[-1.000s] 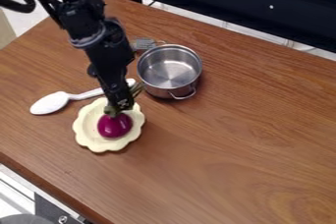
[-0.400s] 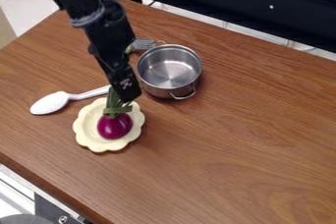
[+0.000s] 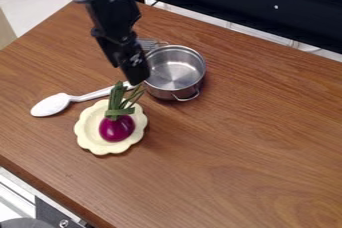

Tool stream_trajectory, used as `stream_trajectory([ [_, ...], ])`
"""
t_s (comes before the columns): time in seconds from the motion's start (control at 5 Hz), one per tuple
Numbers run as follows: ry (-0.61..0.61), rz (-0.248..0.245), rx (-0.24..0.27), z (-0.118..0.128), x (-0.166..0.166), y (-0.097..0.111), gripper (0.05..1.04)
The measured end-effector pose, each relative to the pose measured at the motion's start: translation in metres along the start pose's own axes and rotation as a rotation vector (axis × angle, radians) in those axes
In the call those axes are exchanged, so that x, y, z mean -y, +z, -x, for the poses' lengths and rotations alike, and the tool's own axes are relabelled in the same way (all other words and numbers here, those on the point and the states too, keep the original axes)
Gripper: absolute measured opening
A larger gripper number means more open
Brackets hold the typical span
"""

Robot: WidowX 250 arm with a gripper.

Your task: Move the onion into the plate

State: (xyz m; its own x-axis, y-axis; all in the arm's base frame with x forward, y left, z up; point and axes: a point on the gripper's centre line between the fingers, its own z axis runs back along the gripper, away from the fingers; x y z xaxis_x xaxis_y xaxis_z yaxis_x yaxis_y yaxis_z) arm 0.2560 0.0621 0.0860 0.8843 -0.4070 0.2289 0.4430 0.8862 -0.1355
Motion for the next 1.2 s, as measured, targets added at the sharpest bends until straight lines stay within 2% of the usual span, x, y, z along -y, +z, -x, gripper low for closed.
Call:
stream_trajectory([
  [0.2,0.029,-0.010,-0.010,-0.014,0.014,-0.006,1.000],
  [0.6,0.044,-0.065,0.007,-0.041,0.029,-0.016,1.000],
  [0.8,0.074,-0.078,0.008,-0.053,0.029,-0.022,1.000],
  [1.0,0.065,-0.085,-0.012,-0.061,0.040,-0.034,1.000],
  [1.2,0.069,-0.082,-0.008,-0.077,0.055,-0.044,1.000],
])
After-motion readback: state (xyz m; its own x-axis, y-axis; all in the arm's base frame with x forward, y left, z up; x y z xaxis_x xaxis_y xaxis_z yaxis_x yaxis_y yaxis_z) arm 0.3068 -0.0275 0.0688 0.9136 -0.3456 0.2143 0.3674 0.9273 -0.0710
